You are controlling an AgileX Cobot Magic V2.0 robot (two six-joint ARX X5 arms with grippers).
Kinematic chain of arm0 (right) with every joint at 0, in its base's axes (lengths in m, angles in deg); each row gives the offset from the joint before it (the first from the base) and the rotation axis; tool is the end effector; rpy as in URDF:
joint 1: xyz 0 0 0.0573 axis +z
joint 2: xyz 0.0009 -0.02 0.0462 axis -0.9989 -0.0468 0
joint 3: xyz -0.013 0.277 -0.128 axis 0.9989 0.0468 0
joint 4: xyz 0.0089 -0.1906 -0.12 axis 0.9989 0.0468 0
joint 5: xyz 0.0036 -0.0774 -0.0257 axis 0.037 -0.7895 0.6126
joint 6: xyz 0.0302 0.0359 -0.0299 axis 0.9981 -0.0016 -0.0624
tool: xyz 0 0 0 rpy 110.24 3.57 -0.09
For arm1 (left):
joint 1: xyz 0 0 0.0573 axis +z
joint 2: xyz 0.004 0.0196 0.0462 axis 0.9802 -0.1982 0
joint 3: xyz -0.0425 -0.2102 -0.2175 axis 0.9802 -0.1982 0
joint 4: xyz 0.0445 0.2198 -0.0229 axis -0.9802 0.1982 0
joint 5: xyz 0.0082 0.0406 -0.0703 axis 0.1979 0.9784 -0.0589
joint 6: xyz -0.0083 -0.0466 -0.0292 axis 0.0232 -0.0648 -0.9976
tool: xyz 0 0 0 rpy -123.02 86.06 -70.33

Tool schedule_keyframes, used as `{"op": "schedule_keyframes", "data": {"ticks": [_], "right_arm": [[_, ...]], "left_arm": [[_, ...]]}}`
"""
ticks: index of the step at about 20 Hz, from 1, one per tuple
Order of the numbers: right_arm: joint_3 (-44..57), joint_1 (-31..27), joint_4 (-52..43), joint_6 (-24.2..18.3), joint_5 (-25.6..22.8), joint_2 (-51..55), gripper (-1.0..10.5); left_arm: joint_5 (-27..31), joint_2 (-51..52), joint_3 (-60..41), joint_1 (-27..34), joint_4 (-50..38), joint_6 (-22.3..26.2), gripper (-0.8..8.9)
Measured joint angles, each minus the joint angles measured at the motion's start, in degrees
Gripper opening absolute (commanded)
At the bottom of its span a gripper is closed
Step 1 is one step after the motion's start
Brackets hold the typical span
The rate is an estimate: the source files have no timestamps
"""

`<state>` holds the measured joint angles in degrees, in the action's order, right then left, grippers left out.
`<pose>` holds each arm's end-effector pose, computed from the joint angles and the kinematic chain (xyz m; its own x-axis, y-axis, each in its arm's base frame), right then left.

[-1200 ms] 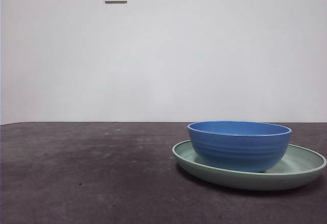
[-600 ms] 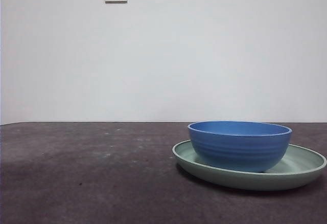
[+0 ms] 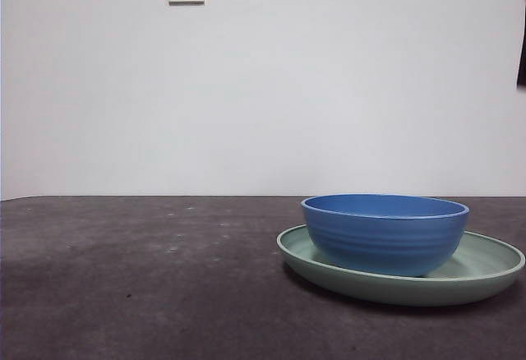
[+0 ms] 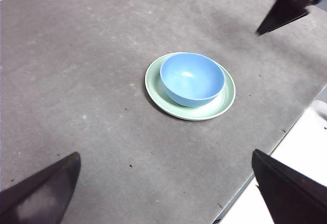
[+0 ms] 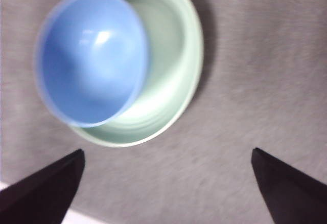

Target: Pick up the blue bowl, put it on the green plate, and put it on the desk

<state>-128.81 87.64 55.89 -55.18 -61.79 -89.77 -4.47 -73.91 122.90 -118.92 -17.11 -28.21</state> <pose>0.1492 0.0135 0.3166 0.3247 0.4036 -0.8554 -0.1008 0.9140 0.3930 0.0010 -0.0057 0.3578 0.5997 -0.6581 -0.4554 0.7056 0.7032 -0.0871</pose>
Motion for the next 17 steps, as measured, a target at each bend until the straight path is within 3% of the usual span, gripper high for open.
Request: {"op": "schedule_keyframes", "data": {"ticks": [11,17], "right_arm": [[0.00,0.17,-11.56,-2.80,0.09,-21.68,4.8],[0.00,1.60,-15.76,-3.10,0.17,-25.31,3.5]], "left_arm": [[0.00,0.00,0.00,0.00,0.02,-1.68,6.26],[0.00,0.00,0.00,0.00,0.31,-1.68,6.26]]}}
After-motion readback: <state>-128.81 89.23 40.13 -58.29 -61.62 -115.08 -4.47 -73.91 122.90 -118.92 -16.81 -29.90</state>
